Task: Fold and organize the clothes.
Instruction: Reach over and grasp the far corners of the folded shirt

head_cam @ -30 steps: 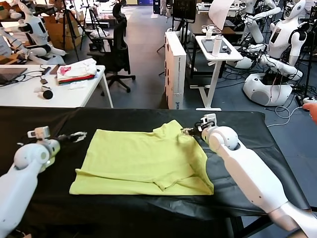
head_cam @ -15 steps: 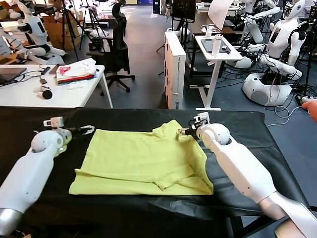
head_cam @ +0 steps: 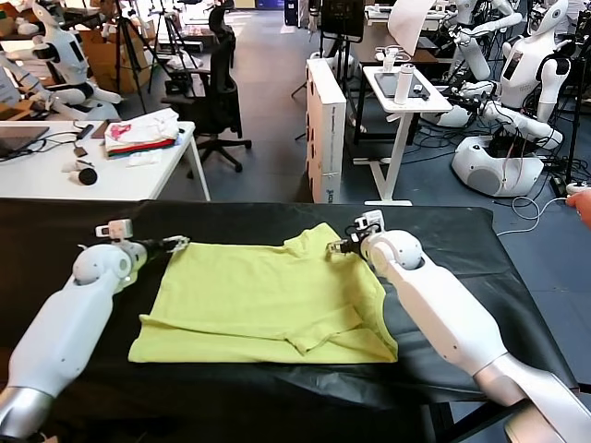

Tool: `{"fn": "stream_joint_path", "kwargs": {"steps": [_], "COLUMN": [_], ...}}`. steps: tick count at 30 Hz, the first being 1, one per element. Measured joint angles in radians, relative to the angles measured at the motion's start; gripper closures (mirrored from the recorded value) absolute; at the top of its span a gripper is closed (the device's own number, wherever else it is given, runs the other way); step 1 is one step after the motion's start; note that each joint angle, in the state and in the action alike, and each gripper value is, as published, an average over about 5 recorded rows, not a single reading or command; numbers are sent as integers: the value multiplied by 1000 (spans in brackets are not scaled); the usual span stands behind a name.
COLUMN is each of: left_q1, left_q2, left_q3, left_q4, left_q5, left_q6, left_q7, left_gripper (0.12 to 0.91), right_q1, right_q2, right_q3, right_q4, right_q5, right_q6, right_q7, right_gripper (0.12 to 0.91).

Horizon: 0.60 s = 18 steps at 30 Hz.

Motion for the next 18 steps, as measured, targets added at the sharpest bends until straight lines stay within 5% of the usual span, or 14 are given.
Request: {"fn": "stream_joint_path", "kwargs": {"steps": [7, 12, 18], "left_q1": [13, 14, 22], "left_q2": [0, 1, 7], "left_q3": [0, -1, -16], "left_q4": [-12, -19, -40], "left_q5": [8, 8, 0], "left_q6": [-4, -6, -9], "left_q7": [5, 6, 3], "left_gripper": [768, 869, 883], "right_q1": [-3, -11, -34], "right_q2": [-7, -8, -22], "right_q3": [0, 9, 30], "right_q4": [5, 11, 39], "right_q5": [0, 3, 14], "right_q6": [0, 27, 142], "right_q7": [-4, -7, -21], "right_gripper": [840, 887, 887]}}
